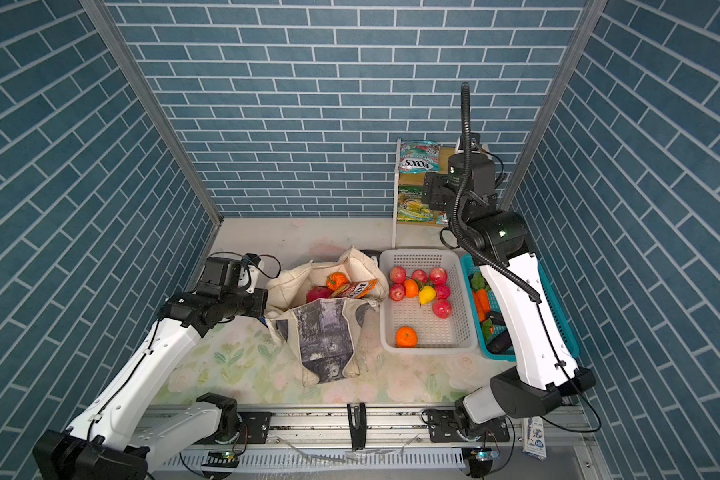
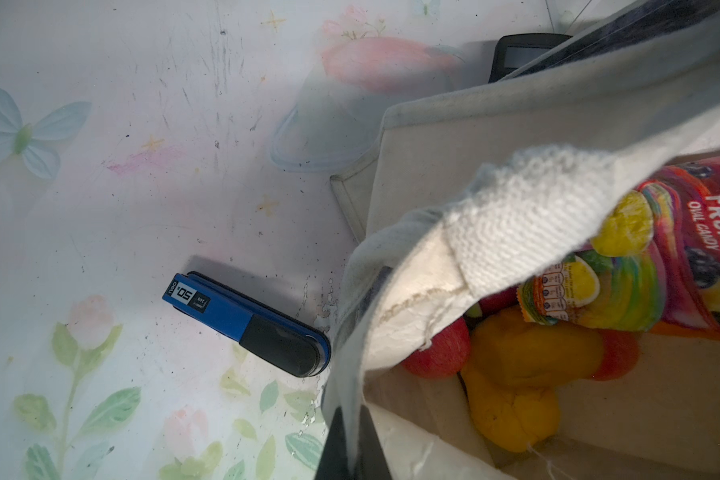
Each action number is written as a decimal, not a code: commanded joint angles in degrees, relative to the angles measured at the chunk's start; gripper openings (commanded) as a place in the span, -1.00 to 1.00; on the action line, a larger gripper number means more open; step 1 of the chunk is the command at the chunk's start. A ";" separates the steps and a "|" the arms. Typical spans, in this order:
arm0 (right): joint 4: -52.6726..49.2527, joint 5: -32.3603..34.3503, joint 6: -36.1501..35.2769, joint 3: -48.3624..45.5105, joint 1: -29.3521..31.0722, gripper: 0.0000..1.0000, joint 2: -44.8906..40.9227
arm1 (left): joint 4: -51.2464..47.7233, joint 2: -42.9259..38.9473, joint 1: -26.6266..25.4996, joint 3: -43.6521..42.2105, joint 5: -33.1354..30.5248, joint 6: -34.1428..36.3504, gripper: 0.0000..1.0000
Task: Place the food into the grocery bag and tie it
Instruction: 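Raise the right gripper out of the bag and move it to the shelf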
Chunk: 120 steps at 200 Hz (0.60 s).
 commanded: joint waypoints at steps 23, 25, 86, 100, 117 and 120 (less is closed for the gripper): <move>-4.14 -10.04 2.83 10.79 -8.00 0.71 9.13 | -0.26 -0.48 0.31 -0.23 0.38 0.58 -0.90; -4.27 -10.50 3.20 11.31 -8.36 0.70 9.64 | -0.28 -0.48 0.31 -0.24 0.38 0.53 -0.90; -5.72 -26.94 12.29 21.35 -16.24 0.56 22.41 | -0.46 -0.32 0.31 -0.24 -0.19 0.57 -0.90; -4.94 -29.47 13.78 21.99 -16.97 0.54 24.04 | -0.46 -0.26 0.31 -0.24 -0.41 0.66 -0.90; -3.87 -31.72 15.42 22.34 -17.49 0.53 25.41 | -0.59 -0.12 0.31 -0.15 -0.50 0.66 -0.90; -3.63 -31.75 15.66 22.35 -17.54 0.54 25.63 | -0.60 -0.13 0.31 -0.15 -0.51 0.66 -0.90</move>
